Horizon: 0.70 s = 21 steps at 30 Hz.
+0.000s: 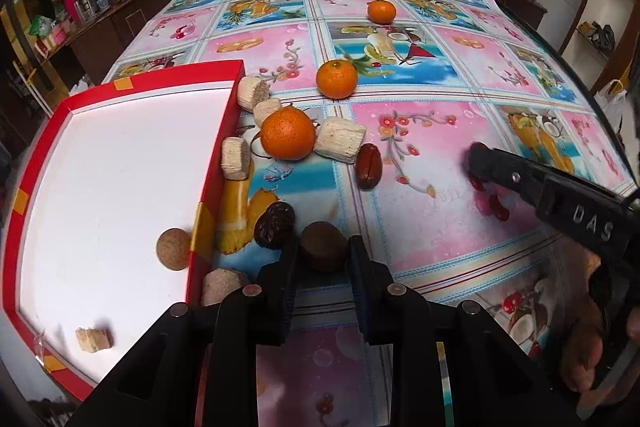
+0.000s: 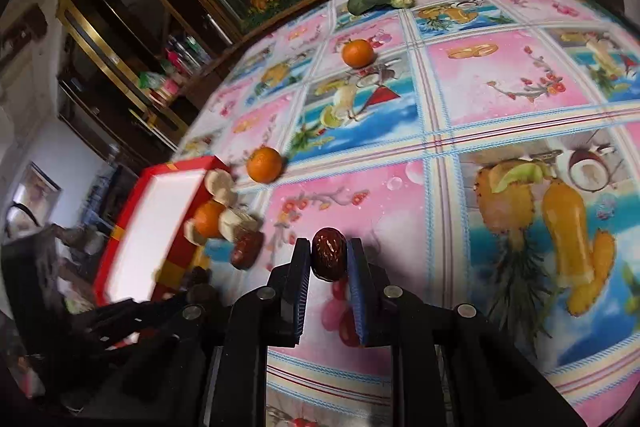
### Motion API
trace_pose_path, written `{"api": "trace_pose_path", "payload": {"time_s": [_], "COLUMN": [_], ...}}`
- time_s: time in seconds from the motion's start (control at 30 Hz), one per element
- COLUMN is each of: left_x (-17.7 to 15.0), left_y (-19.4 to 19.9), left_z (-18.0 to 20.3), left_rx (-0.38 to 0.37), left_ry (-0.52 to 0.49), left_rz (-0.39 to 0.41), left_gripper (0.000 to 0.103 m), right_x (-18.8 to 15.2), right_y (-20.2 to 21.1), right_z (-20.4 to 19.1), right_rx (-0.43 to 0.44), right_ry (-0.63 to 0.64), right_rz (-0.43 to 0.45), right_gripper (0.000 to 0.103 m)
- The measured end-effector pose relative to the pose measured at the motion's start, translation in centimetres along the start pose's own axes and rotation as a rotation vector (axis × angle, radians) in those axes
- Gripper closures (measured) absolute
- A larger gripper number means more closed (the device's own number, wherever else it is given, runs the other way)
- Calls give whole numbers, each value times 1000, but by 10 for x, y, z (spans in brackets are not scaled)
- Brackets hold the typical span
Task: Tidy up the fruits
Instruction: 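Grasp another brown round fruit with the left tool while the right tool grasps a red date, then carry the brown fruit and red date over the tray and release both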
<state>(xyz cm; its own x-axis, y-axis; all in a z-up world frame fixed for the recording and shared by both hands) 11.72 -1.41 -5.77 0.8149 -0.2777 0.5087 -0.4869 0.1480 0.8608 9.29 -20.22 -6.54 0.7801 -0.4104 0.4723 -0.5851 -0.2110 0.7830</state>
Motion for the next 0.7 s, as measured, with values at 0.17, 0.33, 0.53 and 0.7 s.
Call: {"api": "trace_pose_path", "payload": {"time_s": [0.17, 0.33, 0.53, 0.7], "left_x": [-7, -12, -19, -27], "left_y": [6, 26, 54, 73], "left_z": [-2, -9, -29, -57], "left_rx": [21, 46, 81, 110], "left_ry": [-2, 1, 22, 64], "left_rz": [13, 47, 71, 55], "left_gripper": [79, 79, 79, 79], "right_x": [-10, -14, -19, -23], "right_y": [7, 20, 17, 11], "right_z": [-28, -45, -77, -106], "right_rx": [-226, -247, -227, -187], "right_ry": [199, 265, 339, 403], "right_rz": [-51, -51, -65, -96], "right_gripper": [84, 84, 84, 84]}}
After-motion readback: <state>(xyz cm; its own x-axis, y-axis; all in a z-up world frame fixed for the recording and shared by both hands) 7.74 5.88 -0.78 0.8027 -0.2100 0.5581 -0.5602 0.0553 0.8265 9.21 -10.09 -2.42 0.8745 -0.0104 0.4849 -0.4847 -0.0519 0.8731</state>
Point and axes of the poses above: each gripper's, at about its wrist camera, not at the fingertips, and y roughly against the way its jaws point, z to its right, x to its top, the point moved 2 cm from there along -y, roughly the way its jaws point, and after that the axes turned 2 degrees about z, right-handed, at the moved point
